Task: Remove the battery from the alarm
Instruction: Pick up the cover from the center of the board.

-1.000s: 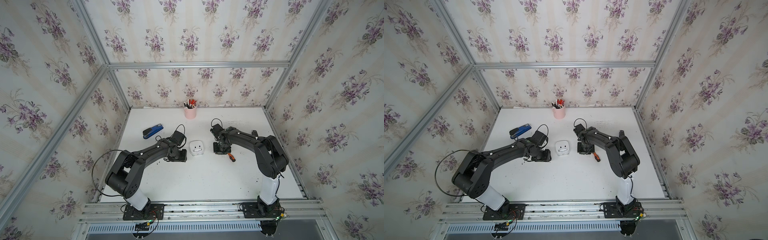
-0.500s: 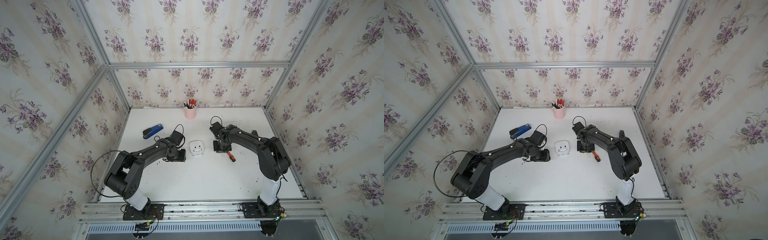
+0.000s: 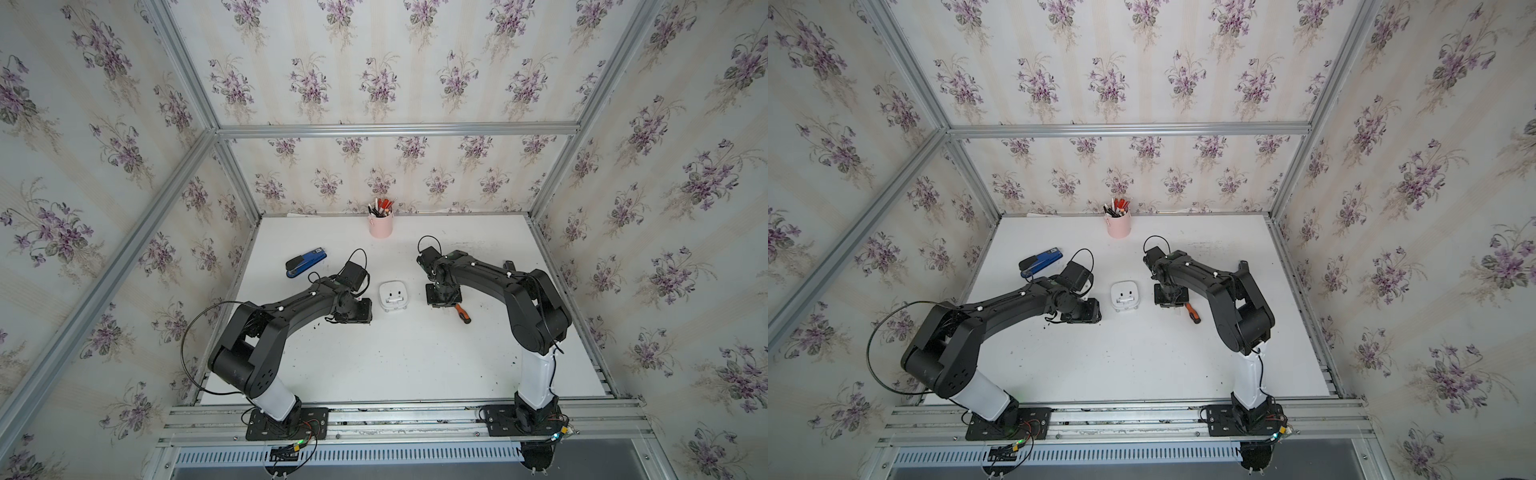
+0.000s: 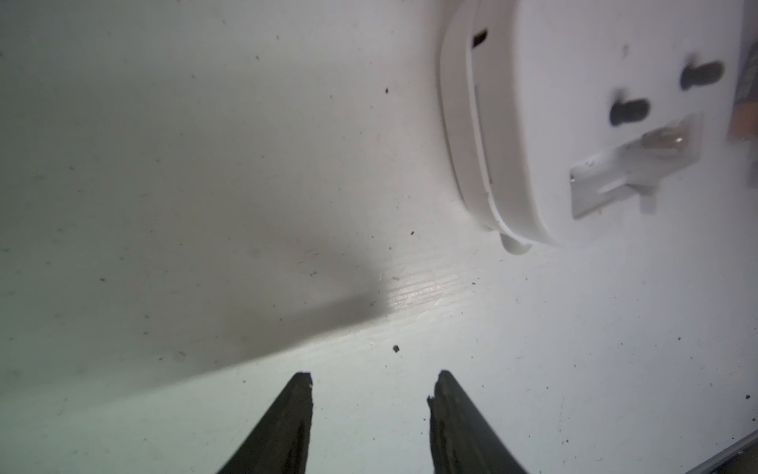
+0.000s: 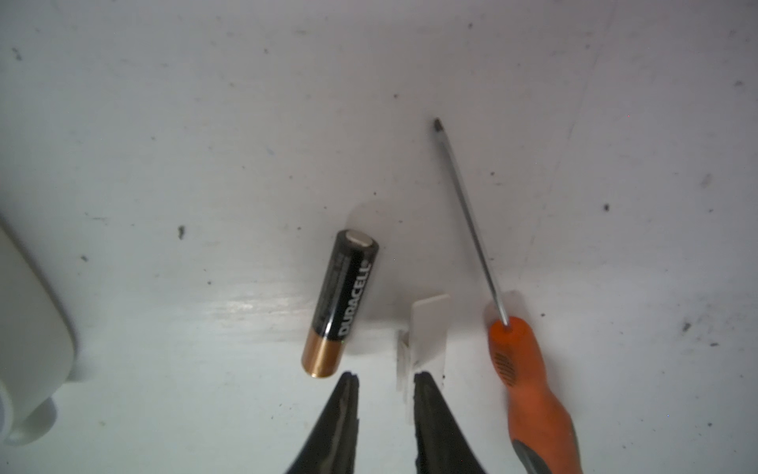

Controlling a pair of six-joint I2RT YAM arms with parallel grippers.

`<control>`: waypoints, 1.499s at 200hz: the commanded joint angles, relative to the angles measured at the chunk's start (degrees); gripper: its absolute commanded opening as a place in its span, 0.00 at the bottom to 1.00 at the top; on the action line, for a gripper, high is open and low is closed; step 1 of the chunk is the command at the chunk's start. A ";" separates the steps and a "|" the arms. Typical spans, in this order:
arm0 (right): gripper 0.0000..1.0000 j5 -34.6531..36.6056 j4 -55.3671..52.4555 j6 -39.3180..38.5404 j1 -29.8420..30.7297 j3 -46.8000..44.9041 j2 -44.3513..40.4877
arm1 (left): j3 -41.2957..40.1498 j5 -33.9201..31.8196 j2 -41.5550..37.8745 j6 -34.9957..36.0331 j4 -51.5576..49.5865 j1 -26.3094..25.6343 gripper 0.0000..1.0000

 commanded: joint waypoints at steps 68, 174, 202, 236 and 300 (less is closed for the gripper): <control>0.21 1.23 -0.83 -0.83 0.05 -0.70 0.86 | -0.36 0.39 0.27 1.03 0.76 0.65 0.51; 0.03 1.56 -1.01 -0.74 0.04 -1.42 0.96 | -0.38 -0.02 0.36 1.57 0.15 1.05 0.50; 0.03 1.46 -1.18 -0.52 0.06 -1.37 0.29 | -0.38 -0.11 0.09 1.78 -0.05 1.10 0.50; 0.02 1.36 -2.27 -0.65 0.06 -0.80 -0.53 | -0.05 -0.21 0.22 1.93 -0.44 1.13 0.50; 0.00 1.33 -3.78 -0.57 -0.02 0.02 -2.37 | 0.38 0.10 0.72 1.97 -0.37 1.15 0.47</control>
